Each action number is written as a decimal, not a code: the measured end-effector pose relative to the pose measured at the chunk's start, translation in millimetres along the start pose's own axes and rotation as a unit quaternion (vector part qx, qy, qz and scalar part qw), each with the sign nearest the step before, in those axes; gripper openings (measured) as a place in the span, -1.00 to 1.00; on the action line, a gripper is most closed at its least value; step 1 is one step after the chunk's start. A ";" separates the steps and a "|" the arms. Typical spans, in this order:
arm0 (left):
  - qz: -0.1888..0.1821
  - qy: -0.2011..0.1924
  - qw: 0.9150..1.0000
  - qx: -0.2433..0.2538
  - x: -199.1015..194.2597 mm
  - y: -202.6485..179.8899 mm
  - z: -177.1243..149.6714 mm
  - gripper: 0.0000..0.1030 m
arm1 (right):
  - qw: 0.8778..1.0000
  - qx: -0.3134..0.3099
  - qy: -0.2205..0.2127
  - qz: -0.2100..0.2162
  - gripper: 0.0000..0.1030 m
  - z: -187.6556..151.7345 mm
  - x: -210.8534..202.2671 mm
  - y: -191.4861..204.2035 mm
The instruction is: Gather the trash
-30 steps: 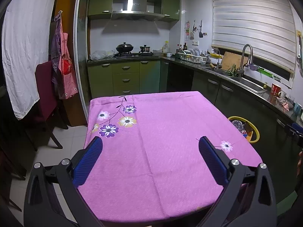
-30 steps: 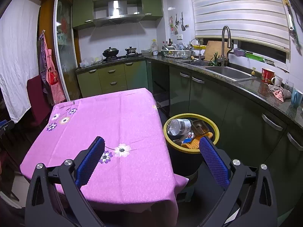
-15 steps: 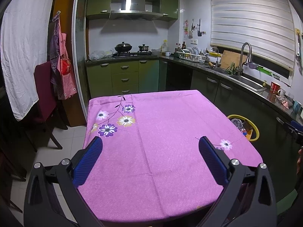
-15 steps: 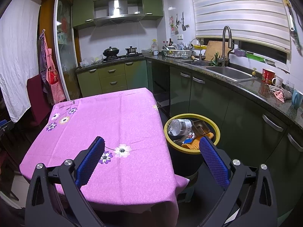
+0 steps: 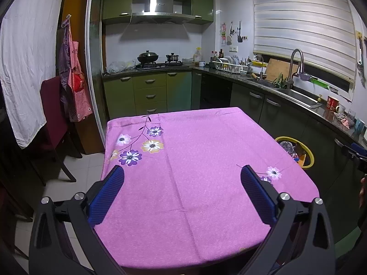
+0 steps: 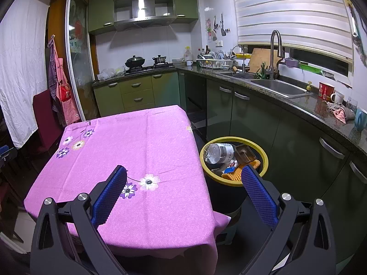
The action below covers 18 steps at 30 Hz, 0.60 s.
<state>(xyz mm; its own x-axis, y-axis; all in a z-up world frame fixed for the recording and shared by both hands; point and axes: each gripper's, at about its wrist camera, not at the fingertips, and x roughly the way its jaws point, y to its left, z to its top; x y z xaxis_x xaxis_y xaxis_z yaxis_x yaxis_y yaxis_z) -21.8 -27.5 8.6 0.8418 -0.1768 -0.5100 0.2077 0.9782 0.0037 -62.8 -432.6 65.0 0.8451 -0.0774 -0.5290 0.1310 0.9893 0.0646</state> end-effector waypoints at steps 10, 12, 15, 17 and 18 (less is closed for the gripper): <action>-0.005 0.002 1.000 0.000 0.2 -0.3 -0.3 0.88 | 1.000 0.000 0.000 0.000 0.91 0.4 -0.6 0.2; -0.005 0.003 1.000 0.000 0.5 -0.7 -0.7 0.88 | 1.000 0.000 0.000 0.001 0.91 -1.0 1.7 0.3; -0.005 0.005 1.000 0.001 2.6 0.4 -0.1 0.88 | 1.000 0.000 0.000 0.001 0.91 -1.3 2.2 0.8; -0.005 0.005 1.000 0.001 2.5 0.3 0.1 0.88 | 1.000 0.000 0.002 0.001 0.91 -1.3 2.6 1.0; -0.005 0.005 1.000 0.000 2.6 0.6 0.0 0.88 | 1.000 -0.001 0.003 0.002 0.91 -2.4 3.7 1.2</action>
<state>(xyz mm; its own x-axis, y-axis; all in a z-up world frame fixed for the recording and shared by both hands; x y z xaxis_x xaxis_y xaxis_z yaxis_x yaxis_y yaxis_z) -19.5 -27.4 7.3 0.8353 -0.1848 -0.5178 0.2153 0.9765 -0.0013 -60.7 -431.3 61.0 0.8429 -0.0735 -0.5330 0.1275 0.9897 0.0652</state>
